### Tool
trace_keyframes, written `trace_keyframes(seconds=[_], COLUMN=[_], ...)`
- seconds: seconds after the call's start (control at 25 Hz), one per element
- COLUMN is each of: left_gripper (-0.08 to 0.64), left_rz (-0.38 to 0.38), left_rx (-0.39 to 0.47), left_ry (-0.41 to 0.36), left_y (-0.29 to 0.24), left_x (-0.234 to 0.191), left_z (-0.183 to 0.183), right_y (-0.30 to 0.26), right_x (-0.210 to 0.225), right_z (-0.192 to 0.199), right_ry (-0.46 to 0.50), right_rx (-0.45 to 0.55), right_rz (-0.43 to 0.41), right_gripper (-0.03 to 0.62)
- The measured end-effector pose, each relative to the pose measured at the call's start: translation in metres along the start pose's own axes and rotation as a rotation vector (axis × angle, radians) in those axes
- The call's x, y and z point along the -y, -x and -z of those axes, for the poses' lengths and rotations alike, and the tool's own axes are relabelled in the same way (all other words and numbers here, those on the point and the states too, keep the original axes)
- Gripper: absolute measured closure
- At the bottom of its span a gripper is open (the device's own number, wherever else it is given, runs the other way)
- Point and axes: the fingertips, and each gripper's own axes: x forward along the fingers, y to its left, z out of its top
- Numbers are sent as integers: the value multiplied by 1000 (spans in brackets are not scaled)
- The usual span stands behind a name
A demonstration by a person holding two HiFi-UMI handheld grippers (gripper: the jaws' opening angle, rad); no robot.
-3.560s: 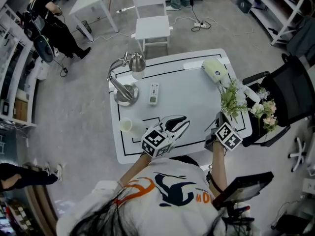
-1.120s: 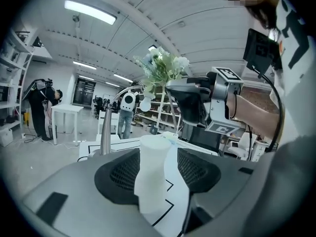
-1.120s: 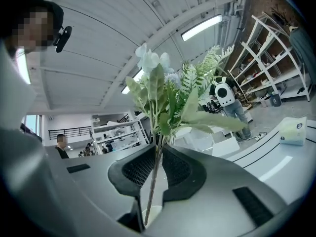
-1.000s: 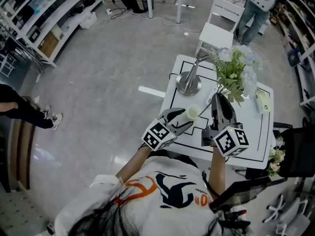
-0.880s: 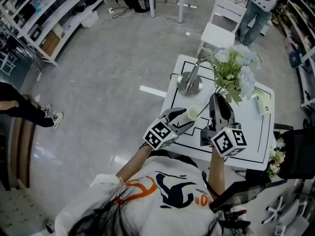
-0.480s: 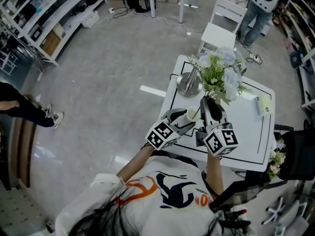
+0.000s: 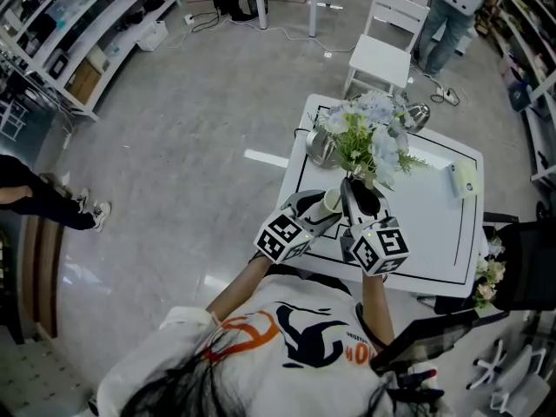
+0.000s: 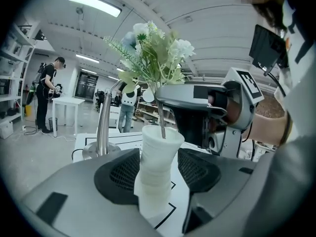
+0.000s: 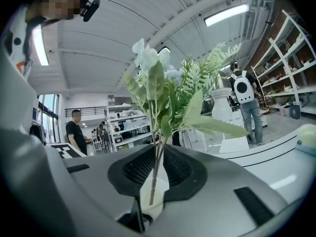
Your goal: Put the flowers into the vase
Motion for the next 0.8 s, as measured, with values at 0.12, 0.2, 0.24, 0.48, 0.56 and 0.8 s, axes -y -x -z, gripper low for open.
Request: trace_keyframes(seconds=[0.12, 0.2, 0.24, 0.48, 0.56, 0.8], left_gripper=[327, 327, 327, 327, 327, 327], left_rz=[3, 3, 3, 7, 7, 11], left_rx=[3, 10, 12, 22, 23, 26], left_ry=[1, 8, 11, 20, 19, 19], left_y=[1, 1, 1, 1, 1, 2], left_x=[0, -1, -1, -2, -2, -1], left_z=[-1, 0, 0, 0, 0, 0], right_y=[0, 1, 2, 7, 9, 14], right_x=[-6, -9, -10, -14, -15, -17], right_z=[6, 10, 11, 23, 26, 33], right_ry=[54, 104, 128, 225, 237, 290], right_rx=[-33, -54, -64, -119, -131, -183], right_rz=[-17, -22, -23, -33, -40, -44], right_gripper=[531, 526, 525, 520, 522, 504])
